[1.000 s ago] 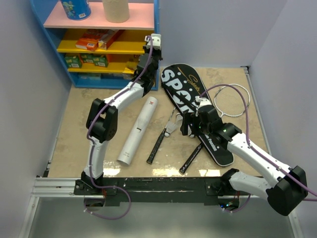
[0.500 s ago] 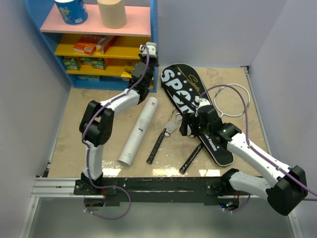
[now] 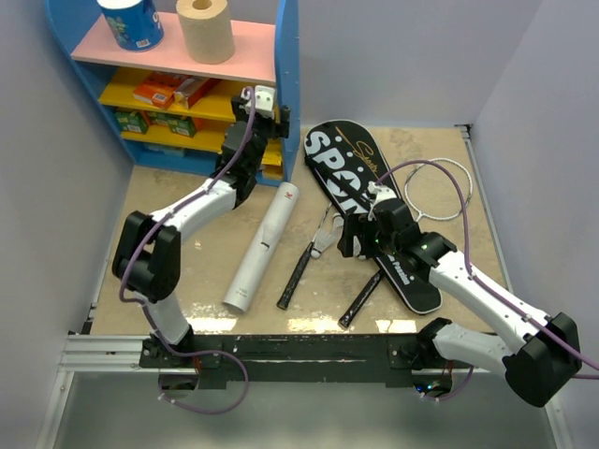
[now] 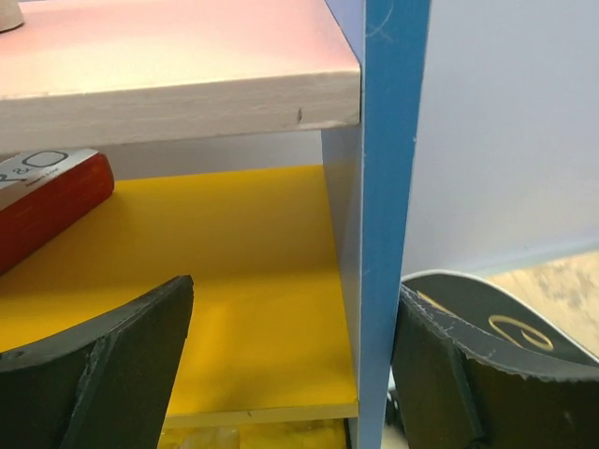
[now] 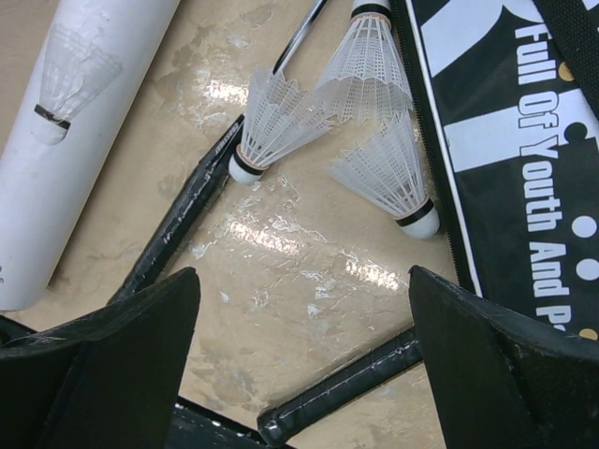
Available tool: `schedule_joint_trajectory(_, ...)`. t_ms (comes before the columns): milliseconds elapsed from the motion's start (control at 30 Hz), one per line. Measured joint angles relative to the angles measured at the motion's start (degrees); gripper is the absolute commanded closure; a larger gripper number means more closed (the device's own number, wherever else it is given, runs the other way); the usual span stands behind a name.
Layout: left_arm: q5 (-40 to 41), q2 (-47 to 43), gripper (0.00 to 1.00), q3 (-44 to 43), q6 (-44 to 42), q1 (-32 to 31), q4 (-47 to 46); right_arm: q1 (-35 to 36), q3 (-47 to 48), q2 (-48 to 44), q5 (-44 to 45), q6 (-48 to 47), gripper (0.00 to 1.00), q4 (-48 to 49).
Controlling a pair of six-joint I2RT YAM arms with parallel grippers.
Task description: Pack up the badminton gear
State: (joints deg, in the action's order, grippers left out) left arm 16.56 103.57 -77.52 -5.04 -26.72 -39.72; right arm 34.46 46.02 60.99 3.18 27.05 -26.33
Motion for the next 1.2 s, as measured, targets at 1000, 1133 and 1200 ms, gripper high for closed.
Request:
schedule_joint_trajectory(1000,-34.80,-22.27,1.00,9.29,10.84,3.32,29.40,0.00,0.00,-3.91,0.28,-0.94,0.07,-0.57)
schedule_joint_trajectory(1133,-36.11,-17.66,1.00,8.96,12.09,3.32,26.32,0.00,0.00,-4.59,0.33,-0.92,0.07,-1.14)
schedule_joint_trajectory(1200,-36.13,-14.86,1.00,7.82,12.46,3.32,25.53,0.00,0.00,-4.85,0.35,-0.90,0.07,-1.31)
